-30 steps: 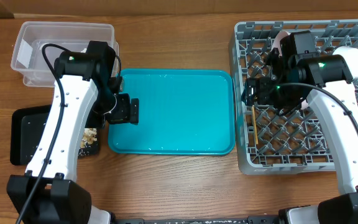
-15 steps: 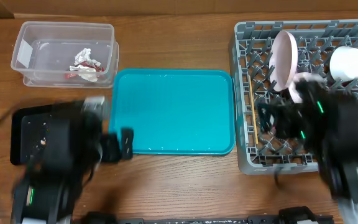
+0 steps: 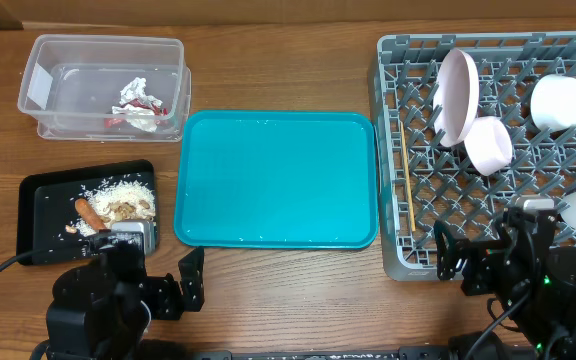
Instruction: Sort waste into correct bins and load items into the dishwasher
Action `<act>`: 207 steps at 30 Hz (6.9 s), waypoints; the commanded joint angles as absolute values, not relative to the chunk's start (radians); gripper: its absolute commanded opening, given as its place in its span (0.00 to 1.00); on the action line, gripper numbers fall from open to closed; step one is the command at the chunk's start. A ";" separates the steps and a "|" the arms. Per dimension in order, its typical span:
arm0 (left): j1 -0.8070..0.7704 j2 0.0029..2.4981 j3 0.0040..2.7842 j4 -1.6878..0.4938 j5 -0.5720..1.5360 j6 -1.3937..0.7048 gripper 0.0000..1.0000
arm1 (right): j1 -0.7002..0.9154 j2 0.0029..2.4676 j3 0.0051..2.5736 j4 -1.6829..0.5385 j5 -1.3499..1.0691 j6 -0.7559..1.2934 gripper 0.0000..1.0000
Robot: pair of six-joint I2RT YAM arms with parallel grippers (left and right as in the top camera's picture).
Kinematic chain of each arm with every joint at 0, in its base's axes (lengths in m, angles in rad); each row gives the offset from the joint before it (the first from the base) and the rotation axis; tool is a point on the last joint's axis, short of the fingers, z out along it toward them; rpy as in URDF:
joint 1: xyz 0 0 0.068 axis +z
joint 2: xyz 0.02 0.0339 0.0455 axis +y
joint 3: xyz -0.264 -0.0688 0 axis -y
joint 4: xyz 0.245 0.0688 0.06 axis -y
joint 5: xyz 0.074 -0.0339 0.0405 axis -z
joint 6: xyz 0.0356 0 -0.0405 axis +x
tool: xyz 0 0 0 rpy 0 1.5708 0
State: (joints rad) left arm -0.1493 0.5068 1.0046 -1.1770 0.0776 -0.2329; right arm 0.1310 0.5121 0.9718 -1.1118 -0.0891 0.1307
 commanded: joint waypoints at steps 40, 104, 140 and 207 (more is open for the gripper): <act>-0.154 0.502 0.995 -1.231 0.068 -0.240 1.00 | 0.128 0.003 0.217 -0.238 -0.061 0.100 1.00; 0.013 0.323 0.751 -0.979 0.068 -0.156 1.00 | 0.127 0.003 0.009 -0.072 -0.106 -0.049 1.00; 0.013 0.004 0.005 -0.077 -0.003 -0.022 1.00 | 0.127 0.003 0.009 -0.072 -0.106 -0.050 1.00; 0.013 0.004 0.005 -0.077 -0.003 -0.022 1.00 | 0.127 0.003 0.008 -0.072 -0.106 -0.050 1.00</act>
State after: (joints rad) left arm 0.0074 0.0132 0.0086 -0.0769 0.0032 -0.0410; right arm 0.1307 0.0147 0.0185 -0.0757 -0.1005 -0.0456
